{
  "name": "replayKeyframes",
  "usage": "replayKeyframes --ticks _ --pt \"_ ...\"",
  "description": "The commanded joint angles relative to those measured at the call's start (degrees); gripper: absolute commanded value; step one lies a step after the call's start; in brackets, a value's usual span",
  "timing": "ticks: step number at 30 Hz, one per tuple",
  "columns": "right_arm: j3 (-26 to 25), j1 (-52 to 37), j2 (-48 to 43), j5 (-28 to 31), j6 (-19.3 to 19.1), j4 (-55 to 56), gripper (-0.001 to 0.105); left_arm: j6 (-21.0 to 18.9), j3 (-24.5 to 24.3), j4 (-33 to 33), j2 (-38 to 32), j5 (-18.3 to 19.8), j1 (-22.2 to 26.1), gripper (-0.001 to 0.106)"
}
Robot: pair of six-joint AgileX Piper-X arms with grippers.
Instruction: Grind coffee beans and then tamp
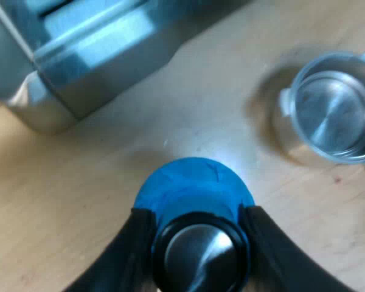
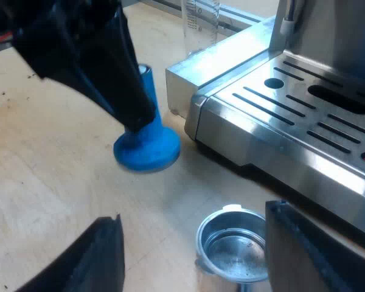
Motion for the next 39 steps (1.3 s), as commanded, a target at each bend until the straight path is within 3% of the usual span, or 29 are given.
replayKeyframes --ticks 1,10,11,16,39 --pt "-0.15 0.19 0.04 -0.14 -0.79 -0.76 0.054 -0.34 0.56 -1.84 -0.21 -2.33 -0.02 0.000" --pt "-0.15 0.60 0.04 -0.47 -0.36 -0.76 0.054 -0.76 3.03 -6.10 1.18 -3.80 -0.02 0.000" --pt "-0.15 0.59 0.04 -3.59 -0.36 -0.76 0.054 -0.76 3.15 -7.46 4.04 -3.80 -0.02 0.000" --pt "-0.15 0.59 0.04 -7.62 -0.36 -0.15 0.054 -0.76 3.15 -9.19 8.18 -3.80 -0.02 0.000" --pt "-0.15 0.59 0.04 -7.64 -0.36 0.09 0.054 -0.62 4.79 -13.56 11.38 -3.62 -0.02 0.000"
